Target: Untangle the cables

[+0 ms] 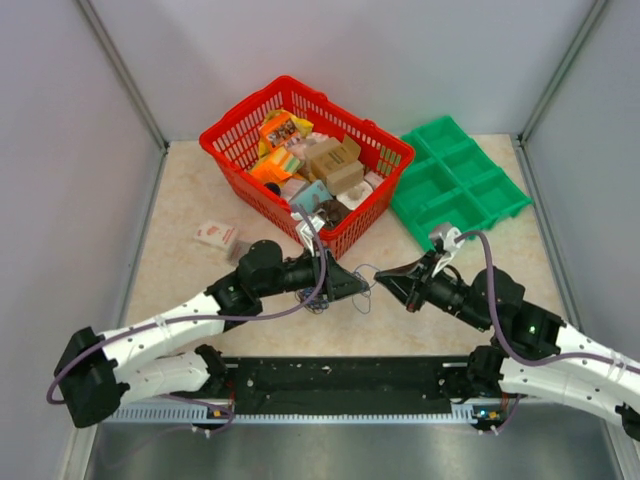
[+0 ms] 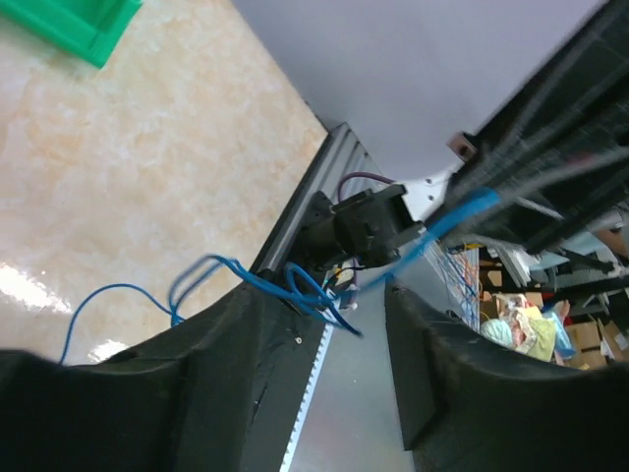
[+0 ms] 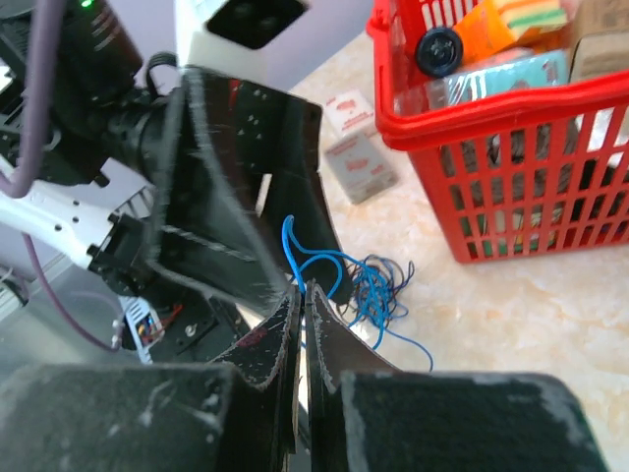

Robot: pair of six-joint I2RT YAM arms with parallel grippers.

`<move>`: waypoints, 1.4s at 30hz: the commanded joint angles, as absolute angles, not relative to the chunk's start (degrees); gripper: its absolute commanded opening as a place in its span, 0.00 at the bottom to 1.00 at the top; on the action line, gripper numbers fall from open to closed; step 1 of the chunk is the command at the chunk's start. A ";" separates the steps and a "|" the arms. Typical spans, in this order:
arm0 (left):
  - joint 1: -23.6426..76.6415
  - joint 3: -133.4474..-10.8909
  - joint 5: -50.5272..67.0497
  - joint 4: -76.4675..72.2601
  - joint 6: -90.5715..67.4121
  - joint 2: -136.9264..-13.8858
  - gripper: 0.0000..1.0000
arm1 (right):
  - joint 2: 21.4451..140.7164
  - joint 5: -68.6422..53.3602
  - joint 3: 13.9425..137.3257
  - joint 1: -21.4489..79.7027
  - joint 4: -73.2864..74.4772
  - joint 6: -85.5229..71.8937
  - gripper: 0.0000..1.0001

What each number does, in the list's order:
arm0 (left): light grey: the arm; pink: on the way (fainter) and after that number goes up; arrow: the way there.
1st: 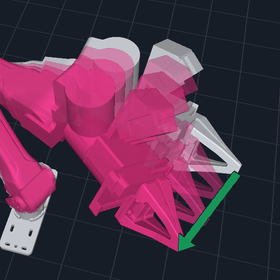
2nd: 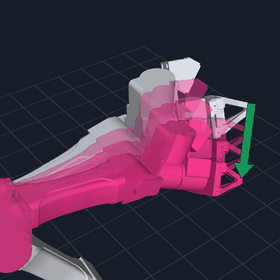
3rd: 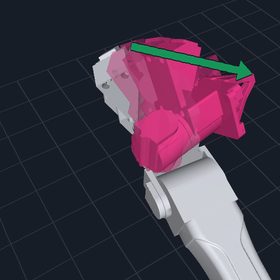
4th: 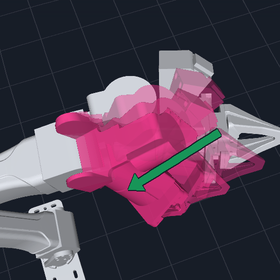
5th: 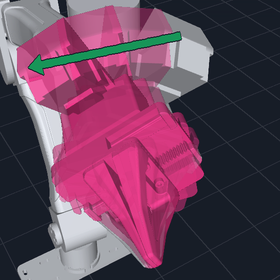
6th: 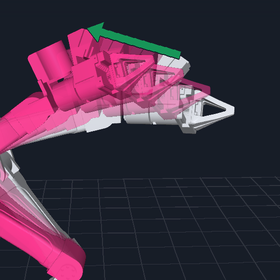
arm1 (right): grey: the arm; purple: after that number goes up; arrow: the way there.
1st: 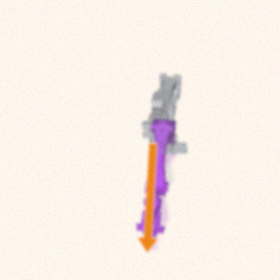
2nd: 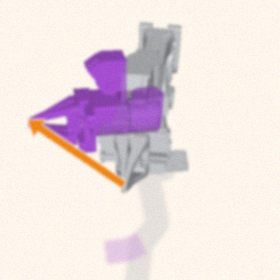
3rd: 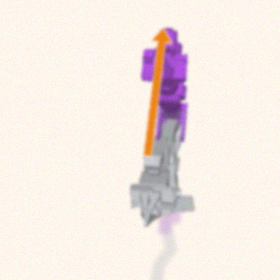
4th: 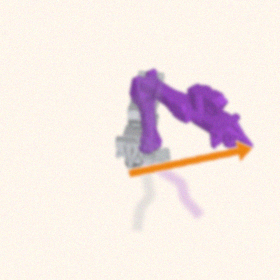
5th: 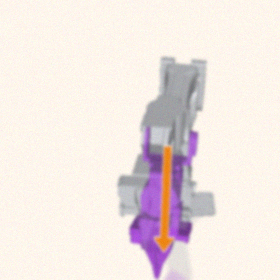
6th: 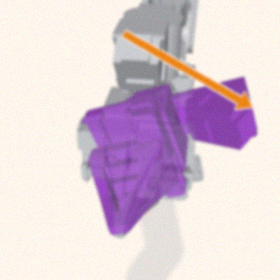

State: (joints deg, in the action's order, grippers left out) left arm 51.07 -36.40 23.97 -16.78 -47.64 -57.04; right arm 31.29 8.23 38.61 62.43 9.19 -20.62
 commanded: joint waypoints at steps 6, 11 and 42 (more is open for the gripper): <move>51.77 -37.54 18.54 -17.05 -47.02 -60.65 0.31 | 28.13 8.69 37.44 61.96 6.32 -22.41 0.00; 51.77 -35.42 18.81 -16.87 -47.11 -60.20 0.04 | 25.23 12.39 38.40 61.96 6.77 -21.36 0.00; 51.77 -35.06 18.55 -9.86 -44.04 -58.97 0.00 | 28.48 19.68 38.58 61.96 20.65 -24.60 0.50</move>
State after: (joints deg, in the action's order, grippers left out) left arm 51.68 -32.21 17.08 -10.26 -47.42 -58.74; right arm 30.59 22.28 38.24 62.43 18.61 -23.11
